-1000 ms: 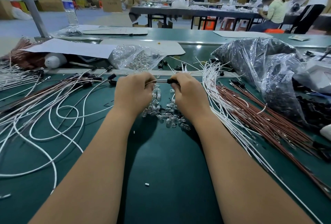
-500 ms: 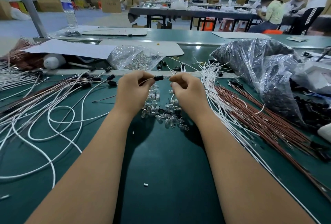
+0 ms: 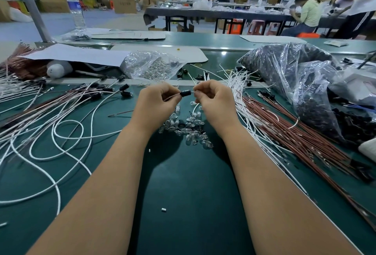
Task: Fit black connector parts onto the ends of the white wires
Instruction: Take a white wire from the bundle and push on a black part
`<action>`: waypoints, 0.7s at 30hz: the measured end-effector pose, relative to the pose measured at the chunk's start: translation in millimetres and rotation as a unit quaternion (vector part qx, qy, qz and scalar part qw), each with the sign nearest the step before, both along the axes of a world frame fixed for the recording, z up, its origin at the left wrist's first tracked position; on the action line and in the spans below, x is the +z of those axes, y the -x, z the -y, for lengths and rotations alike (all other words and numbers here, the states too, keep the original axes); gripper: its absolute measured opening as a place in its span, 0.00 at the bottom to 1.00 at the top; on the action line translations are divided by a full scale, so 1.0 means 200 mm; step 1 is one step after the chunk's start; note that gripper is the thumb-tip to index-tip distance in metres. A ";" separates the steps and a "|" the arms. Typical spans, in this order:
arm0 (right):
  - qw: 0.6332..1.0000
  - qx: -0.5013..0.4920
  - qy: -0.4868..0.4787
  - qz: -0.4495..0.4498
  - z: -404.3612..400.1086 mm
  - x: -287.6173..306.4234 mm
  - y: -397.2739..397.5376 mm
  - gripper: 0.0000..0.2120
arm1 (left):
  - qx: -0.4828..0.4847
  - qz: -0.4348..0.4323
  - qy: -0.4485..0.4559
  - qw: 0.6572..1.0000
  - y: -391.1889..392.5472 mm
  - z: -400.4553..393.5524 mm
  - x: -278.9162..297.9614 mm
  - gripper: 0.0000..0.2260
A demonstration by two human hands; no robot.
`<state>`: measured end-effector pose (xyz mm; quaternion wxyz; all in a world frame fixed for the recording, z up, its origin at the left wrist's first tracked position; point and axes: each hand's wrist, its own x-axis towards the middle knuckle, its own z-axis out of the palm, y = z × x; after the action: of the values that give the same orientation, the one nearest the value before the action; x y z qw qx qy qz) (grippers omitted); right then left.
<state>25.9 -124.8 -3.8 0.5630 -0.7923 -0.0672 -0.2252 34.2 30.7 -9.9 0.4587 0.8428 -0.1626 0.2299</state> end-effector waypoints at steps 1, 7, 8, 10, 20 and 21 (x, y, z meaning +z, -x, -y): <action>1.000 0.001 -0.003 0.001 0.00 0.00 0.00 0.04 | -0.002 -0.002 -0.006 1.000 0.00 0.00 0.00 0.02; 1.000 -0.008 -0.014 0.008 0.01 0.00 -0.01 0.04 | -0.016 -0.016 0.010 1.000 0.00 0.00 0.00 0.03; 1.000 -0.012 -0.017 0.006 0.01 0.00 -0.01 0.04 | -0.015 -0.014 0.012 1.000 0.00 0.00 0.00 0.03; 1.000 -0.015 -0.019 0.005 0.01 0.00 -0.01 0.03 | -0.011 -0.009 0.008 1.000 0.00 0.00 0.00 0.03; 1.000 0.001 -0.015 -0.002 0.01 0.00 0.01 0.05 | 0.015 0.031 -0.103 0.994 0.01 0.01 -0.02 0.02; 1.000 0.007 -0.022 -0.005 0.01 0.00 0.01 0.05 | 0.014 0.029 -0.108 0.994 0.01 0.01 -0.02 0.02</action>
<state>24.2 -127.0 -3.5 0.5823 -0.7803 -0.0652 -0.2184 32.6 29.2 -13.5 0.3567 0.8825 -0.1878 0.2421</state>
